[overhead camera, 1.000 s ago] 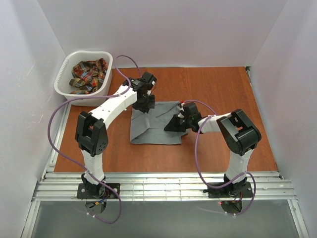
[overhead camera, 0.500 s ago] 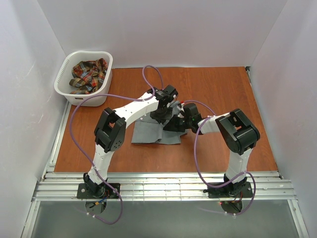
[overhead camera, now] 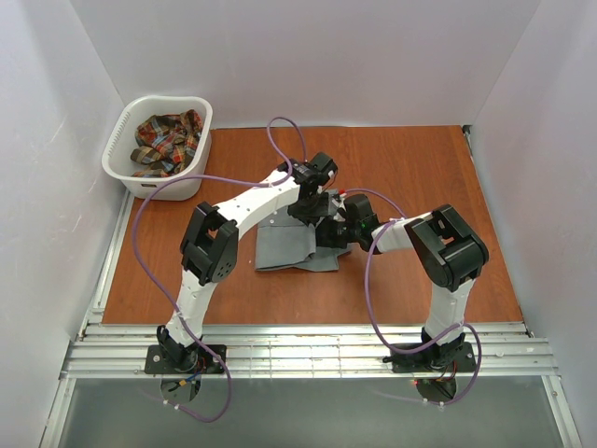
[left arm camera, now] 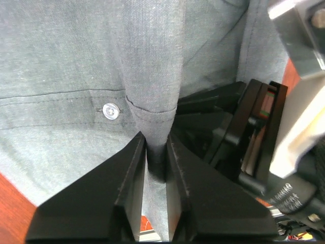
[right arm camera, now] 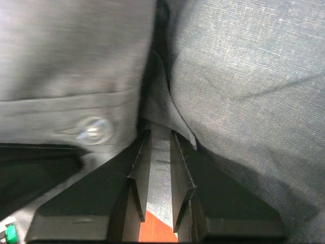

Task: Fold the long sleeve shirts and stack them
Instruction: Fold the shirt

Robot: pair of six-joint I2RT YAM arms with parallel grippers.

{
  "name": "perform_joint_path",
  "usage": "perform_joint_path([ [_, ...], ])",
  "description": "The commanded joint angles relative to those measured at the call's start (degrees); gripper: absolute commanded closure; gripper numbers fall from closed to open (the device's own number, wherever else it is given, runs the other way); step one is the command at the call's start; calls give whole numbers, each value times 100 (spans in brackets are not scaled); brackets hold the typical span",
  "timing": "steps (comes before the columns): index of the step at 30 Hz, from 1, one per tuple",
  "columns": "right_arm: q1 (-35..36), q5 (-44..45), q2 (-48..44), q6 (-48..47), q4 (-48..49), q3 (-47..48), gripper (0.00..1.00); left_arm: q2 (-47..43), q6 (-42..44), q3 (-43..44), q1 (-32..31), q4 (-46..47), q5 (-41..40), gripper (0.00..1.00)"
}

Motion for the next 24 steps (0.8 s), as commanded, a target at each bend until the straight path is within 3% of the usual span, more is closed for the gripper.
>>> perform_joint_path([
  [1, 77, 325, 66, -95, -400, -180, 83, 35, -25, -161, -26, 22, 105, 85],
  [5, 51, 701, -408, -139, -417, -338, 77, -236, -165, -645, -26, 406, 78, 82],
  [7, 7, 808, -760, -139, -461, -452, 69, -560, -236, -734, -26, 583, 61, 82],
  [11, -142, 1159, -1375, -253, -681, -514, 62, -966, -271, -716, -26, 909, -62, 92],
  [17, -485, 1311, -2018, -789, -1401, -417, 65, -888, -272, -778, -17, 865, 17, 97],
  [19, -529, 1073, -1957, -824, -1419, -452, 72, -852, -280, -822, -17, 909, 87, 97],
  [24, -538, 817, -1474, -816, -1384, -514, 74, -765, -193, -848, -17, 962, 193, 97],
])
